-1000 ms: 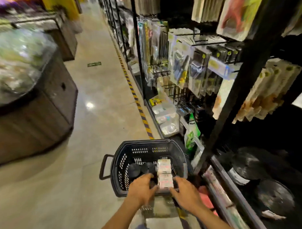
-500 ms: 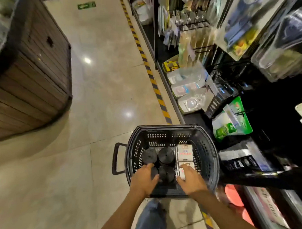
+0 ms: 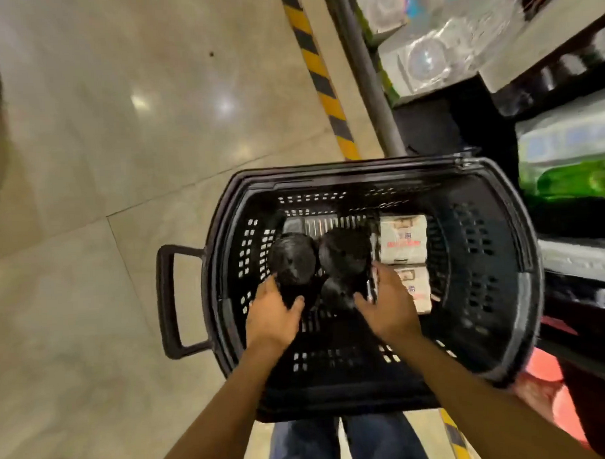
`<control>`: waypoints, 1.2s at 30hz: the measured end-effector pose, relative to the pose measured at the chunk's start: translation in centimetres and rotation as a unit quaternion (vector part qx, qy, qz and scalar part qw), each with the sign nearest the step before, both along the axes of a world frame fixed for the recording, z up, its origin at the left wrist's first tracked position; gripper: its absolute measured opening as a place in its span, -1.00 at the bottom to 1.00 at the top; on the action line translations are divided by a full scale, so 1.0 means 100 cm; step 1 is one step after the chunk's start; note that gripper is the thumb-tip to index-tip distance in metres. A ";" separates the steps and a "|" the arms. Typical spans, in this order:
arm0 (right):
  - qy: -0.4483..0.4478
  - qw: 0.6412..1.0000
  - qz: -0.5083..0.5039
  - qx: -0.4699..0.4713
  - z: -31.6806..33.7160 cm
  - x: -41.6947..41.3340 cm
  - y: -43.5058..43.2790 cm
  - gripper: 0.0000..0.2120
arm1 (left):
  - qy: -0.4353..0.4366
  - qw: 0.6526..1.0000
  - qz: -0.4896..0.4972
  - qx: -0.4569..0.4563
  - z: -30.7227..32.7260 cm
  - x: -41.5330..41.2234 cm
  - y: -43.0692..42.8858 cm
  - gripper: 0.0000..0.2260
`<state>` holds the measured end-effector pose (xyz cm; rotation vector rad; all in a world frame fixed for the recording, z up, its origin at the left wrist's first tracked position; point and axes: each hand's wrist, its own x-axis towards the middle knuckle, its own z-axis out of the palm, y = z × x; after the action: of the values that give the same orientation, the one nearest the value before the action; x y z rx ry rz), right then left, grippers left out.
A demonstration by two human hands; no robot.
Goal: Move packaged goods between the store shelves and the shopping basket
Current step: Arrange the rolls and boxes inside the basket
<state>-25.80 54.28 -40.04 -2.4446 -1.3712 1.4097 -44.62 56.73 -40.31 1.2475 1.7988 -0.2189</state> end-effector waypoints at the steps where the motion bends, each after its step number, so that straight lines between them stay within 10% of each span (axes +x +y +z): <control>1: 0.010 1.000 -0.024 0.013 -0.020 -0.002 0.000 -0.26 | -0.005 1.000 0.028 0.000 -0.021 0.000 -0.002 -0.42; 15: 0.020 0.964 -0.170 0.203 -0.170 -0.021 -0.007 0.24 | -0.060 0.936 0.318 0.139 -0.157 0.034 -0.022 0.13; 36: 0.043 0.963 -0.166 0.209 -0.072 -0.007 -0.001 0.05 | -0.060 0.965 0.214 0.140 -0.060 0.023 -0.004 0.00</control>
<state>-26.46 54.22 -47.27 -2.1780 -1.0445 1.0153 -42.34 56.34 -46.29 0.9999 1.9865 0.3587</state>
